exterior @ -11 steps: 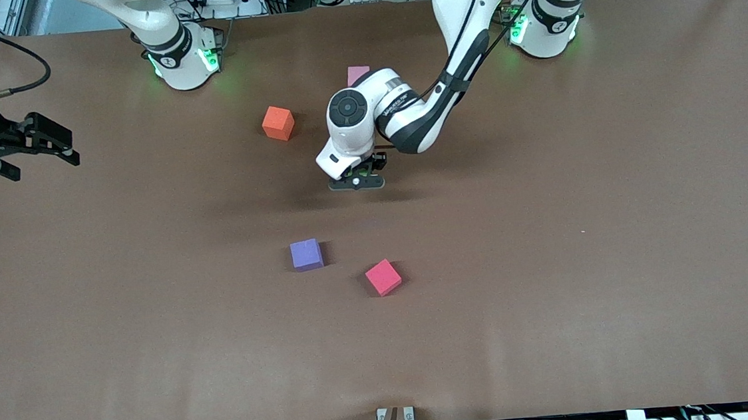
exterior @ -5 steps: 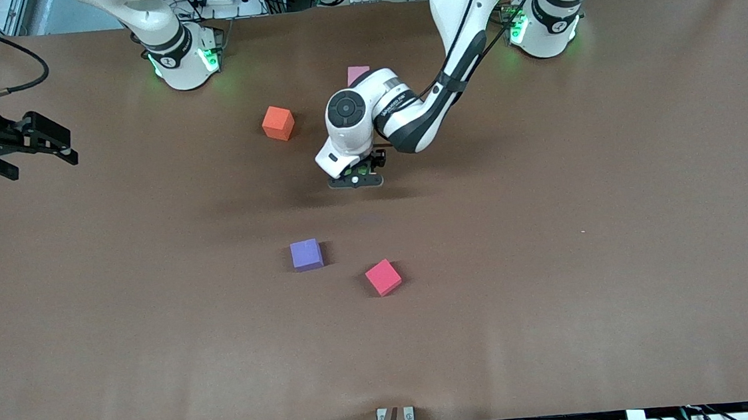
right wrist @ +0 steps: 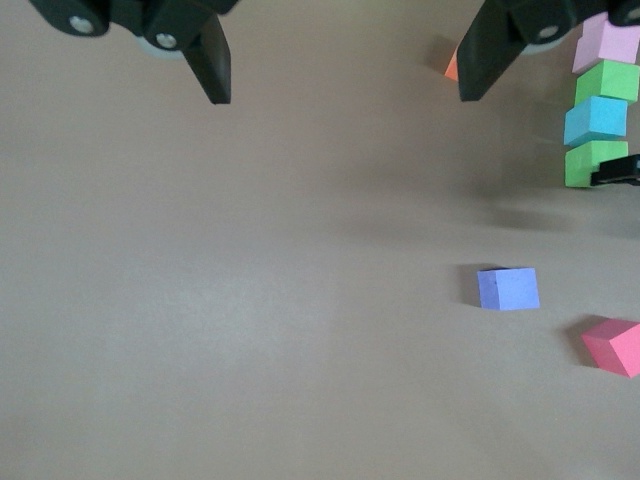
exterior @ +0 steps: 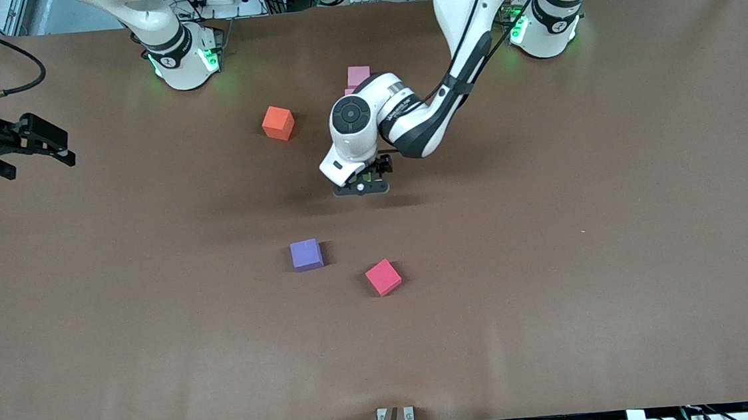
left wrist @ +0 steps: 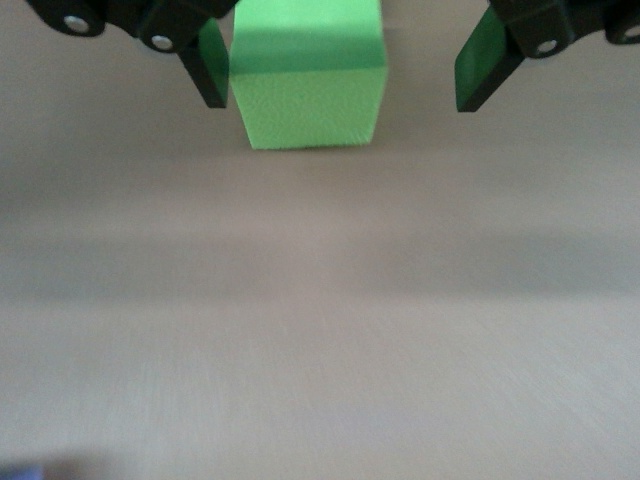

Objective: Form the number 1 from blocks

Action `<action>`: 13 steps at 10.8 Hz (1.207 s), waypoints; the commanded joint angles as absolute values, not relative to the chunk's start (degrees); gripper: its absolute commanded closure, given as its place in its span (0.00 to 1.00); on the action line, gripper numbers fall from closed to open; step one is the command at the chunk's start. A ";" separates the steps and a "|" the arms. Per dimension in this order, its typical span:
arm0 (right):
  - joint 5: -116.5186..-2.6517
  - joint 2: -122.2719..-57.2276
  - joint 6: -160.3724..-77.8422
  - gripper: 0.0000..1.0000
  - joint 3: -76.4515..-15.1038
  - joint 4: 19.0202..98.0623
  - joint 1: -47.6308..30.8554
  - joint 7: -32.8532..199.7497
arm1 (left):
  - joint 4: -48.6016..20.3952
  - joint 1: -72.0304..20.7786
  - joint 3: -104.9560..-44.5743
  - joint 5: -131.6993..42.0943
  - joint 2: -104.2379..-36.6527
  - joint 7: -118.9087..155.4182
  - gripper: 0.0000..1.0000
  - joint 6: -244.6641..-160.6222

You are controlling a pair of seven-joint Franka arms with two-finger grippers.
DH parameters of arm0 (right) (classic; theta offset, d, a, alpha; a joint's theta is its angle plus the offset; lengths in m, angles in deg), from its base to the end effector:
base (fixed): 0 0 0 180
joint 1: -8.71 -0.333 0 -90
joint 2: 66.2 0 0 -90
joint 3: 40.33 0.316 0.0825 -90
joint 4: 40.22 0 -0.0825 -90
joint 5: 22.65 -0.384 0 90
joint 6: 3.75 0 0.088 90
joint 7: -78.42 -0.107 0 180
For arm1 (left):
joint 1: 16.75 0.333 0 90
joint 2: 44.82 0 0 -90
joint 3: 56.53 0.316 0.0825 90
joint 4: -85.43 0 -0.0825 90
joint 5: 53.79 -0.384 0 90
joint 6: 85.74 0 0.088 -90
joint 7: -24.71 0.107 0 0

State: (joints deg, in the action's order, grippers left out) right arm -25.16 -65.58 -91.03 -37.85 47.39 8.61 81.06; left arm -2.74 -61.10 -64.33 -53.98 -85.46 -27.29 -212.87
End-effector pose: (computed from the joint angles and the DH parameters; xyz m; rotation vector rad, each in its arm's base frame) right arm 0.5460 0.0296 0.6460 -3.0949 -0.1445 -0.0079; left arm 0.4437 -0.5474 0.2367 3.1040 0.0416 -0.1279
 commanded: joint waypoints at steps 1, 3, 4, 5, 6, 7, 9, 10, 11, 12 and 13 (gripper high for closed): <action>-25.02 -65.76 -90.15 0.00 -37.25 46.27 9.41 78.68 | -3.77 -57.64 -63.65 -52.30 -76.67 -27.77 0.00 -207.32; -25.03 -65.67 -89.89 0.00 -37.25 46.27 9.33 78.68 | -3.78 -54.66 -63.47 -52.74 -70.78 -27.59 0.00 -203.19; -25.02 -65.67 -90.14 0.00 -37.17 46.27 9.33 78.68 | -3.95 -51.15 -64.25 -53.00 -67.62 -27.24 0.00 -201.25; -25.11 -65.76 -90.49 0.00 -36.99 46.27 9.24 78.68 | -3.86 -47.90 -64.78 -53.00 -64.63 -26.63 0.00 -198.19; -25.11 -65.76 -90.67 0.00 -36.99 46.27 9.24 78.68 | -3.95 -44.21 -65.75 -53.00 -61.99 -24.80 0.00 -195.89; -25.11 -65.76 -90.67 0.00 -36.99 46.27 9.24 78.68 | -3.86 -39.04 -67.41 -52.74 -59.35 -22.08 0.00 -193.43; -25.11 -65.76 -90.50 0.00 -36.99 46.27 9.24 78.68 | -4.04 -29.89 -69.09 -52.48 -54.43 -17.60 0.00 -186.33; -25.11 -65.76 -90.24 0.00 -36.99 46.35 9.32 78.77 | -4.39 -26.28 -69.62 -52.48 -52.14 -11.39 0.00 -183.07; -25.03 -65.76 -90.15 0.00 -36.99 46.44 9.24 78.77 | -4.48 -22.94 -69.62 -52.48 -50.55 -6.98 0.00 -180.69; -25.02 -65.76 -90.15 0.00 -36.99 46.62 9.24 78.77 | -4.48 -19.86 -69.62 -52.74 -49.23 -2.50 0.00 -179.10; -25.02 -65.76 -90.23 0.00 -36.99 46.71 9.24 78.77 | -4.48 -16.87 -69.62 -53.00 -47.91 4.51 0.00 -177.43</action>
State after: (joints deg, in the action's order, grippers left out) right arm -25.18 -65.60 -90.86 -37.58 47.23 8.66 79.65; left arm -2.25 -20.90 -68.46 -53.94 -51.02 -2.61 -179.00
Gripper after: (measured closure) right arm 0.000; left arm 0.000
